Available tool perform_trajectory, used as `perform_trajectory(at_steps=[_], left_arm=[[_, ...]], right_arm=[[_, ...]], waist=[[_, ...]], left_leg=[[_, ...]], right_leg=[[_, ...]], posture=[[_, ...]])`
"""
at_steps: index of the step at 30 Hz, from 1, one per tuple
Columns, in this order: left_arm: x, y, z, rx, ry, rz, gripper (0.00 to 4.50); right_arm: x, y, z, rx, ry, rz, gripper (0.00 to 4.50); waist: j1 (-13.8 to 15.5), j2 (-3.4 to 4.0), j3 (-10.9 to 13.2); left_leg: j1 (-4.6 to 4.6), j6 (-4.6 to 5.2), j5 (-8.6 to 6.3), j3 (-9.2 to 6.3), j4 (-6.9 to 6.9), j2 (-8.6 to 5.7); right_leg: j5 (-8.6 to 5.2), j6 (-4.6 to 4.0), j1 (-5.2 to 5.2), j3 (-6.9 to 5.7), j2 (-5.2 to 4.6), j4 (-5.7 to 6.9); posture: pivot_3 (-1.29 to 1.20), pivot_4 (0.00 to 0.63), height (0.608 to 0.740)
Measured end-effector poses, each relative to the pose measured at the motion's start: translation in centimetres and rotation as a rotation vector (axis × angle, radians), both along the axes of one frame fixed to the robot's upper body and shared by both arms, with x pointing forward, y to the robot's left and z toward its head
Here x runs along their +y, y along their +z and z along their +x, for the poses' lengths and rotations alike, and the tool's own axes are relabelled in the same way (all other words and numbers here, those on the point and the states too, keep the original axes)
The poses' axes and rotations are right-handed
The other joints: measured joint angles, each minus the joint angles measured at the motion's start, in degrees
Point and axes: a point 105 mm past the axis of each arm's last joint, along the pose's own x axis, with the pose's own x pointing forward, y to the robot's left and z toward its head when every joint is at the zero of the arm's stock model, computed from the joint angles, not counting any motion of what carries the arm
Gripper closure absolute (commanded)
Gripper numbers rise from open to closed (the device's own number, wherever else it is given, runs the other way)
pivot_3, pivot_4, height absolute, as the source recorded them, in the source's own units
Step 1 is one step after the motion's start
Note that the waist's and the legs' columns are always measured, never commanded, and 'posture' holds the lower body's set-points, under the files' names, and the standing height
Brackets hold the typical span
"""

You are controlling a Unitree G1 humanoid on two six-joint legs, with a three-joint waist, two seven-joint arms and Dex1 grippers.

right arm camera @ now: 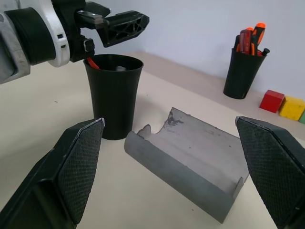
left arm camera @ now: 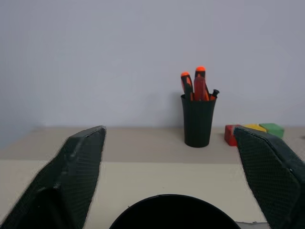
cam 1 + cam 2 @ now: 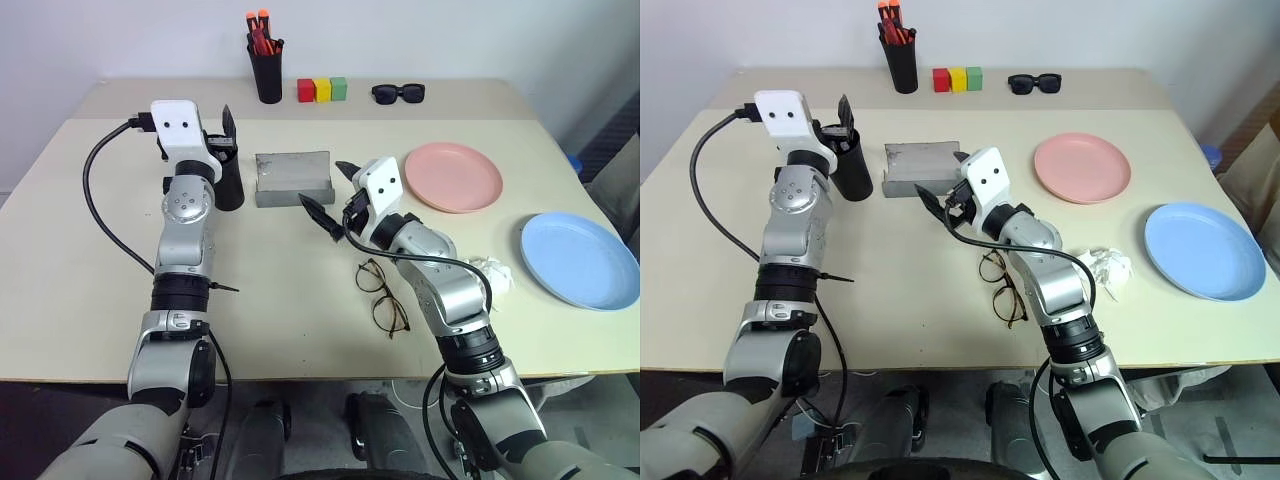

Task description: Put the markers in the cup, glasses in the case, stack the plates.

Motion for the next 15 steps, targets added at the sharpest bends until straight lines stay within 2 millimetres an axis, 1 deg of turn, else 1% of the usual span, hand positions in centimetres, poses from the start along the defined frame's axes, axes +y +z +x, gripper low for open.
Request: perform_trajectory(at_steps=[2, 4, 5, 6, 8, 9, 10, 11, 13, 15], left_arm=[[-0.6, 0.8, -0.3, -0.02, -0.024, -0.023, 0.3], [-2.1, 1.9, -0.5, -0.029, -0.098, -0.023, 0.3], [-3.2, 2.5, -0.8, -0.03, -0.164, -0.002, 0.3], [-4.9, 3.0, -1.2, -0.026, -0.254, 0.045, 0.3], [-8.4, 3.0, -2.1, 0.025, -0.438, 0.163, 0.3], [-9.8, 2.5, -2.5, 0.068, -0.514, 0.213, 0.3], [-11.0, 1.6, -2.8, 0.129, -0.583, 0.263, 0.14], [-11.7, 0.6, -2.9, 0.184, -0.632, 0.296, 0.14], [-12.1, -1.7, -2.7, 0.312, -0.68, 0.336, 0.14], [-11.5, -3.7, -2.2, 0.417, -0.67, 0.389, 0.14]], right_arm=[[0.0, 0.0, 0.0, 0.0, 0.003, -0.001, 0.0], [-0.1, -0.1, -0.1, -0.002, 0.006, -0.007, 0.0], [-0.3, -0.1, -0.2, -0.003, 0.005, -0.011, 0.0], [-0.6, -0.1, -0.1, -0.004, 0.001, -0.019, 0.0], [-1.4, -0.1, 0.1, -0.01, -0.016, -0.035, 0.0], [-2.0, 0.0, 0.2, -0.014, -0.029, -0.042, 0.0], [-2.6, 0.1, 0.3, -0.018, -0.043, -0.048, 0.0], [-3.3, 0.3, 0.4, -0.022, -0.056, -0.056, 0.0], [-5.1, 0.4, 0.7, -0.028, -0.096, -0.076, 0.0], [-6.4, 0.5, 0.7, -0.024, -0.114, -0.095, 0.0]], waist=[[0.1, 0.0, 0.0], [0.2, 0.0, 0.0], [0.2, 0.0, 0.0], [0.2, 0.0, 0.0], [0.2, 0.0, 0.0], [0.1, 0.01, 0.0], [-0.1, 0.02, 0.0], [-0.2, 0.05, 0.0], [-0.7, 0.09, 0.0], [-1.3, 0.1, 0.0]], left_leg=[[0.0, 0.0, 0.0, 0.0, 0.0, 0.0], [-0.01, 0.0, 0.0, 0.0, 0.01, -0.01], [-0.01, 0.0, 0.0, 0.0, 0.01, -0.01], [-0.02, 0.0, 0.0, 0.0, 0.01, -0.02], [-0.01, 0.0, 0.0, 0.01, 0.01, -0.03], [0.0, 0.0, 0.0, 0.01, 0.01, -0.03], [0.01, 0.0, 0.0, 0.01, 0.0, -0.02], [0.03, 0.0, 0.0, 0.01, 0.0, -0.01], [0.05, 0.0, 0.0, -0.01, -0.02, 0.02], [0.05, 0.0, 0.0, -0.03, -0.04, 0.03]], right_leg=[[0.0, 0.0, 0.0, 0.0, 0.0, 0.0], [0.0, 0.0, 0.01, 0.0, 0.0, -0.01], [0.0, 0.01, 0.01, 0.0, -0.01, -0.01], [0.0, 0.01, 0.03, 0.0, -0.01, -0.02], [-0.01, 0.01, 0.04, 0.0, -0.01, -0.02], [-0.01, 0.01, 0.04, 0.01, 0.0, -0.01], [-0.01, 0.0, 0.04, 0.01, 0.02, 0.0], [-0.01, 0.0, 0.04, 0.02, 0.05, 0.0], [-0.02, -0.01, 0.03, 0.03, 0.1, 0.02], [-0.03, -0.01, 0.04, 0.03, 0.11, 0.02]], posture=[[0.0, 0.15, 0.74], [0.0, 0.15, 0.74], [0.0, 0.15, 0.74], [0.0, 0.15, 0.74], [0.0, 0.15, 0.74], [0.0, 0.15, 0.74], [0.0, 0.15, 0.74], [0.0, 0.15, 0.74], [0.0, 0.15, 0.74], [0.0, 0.15, 0.74]])
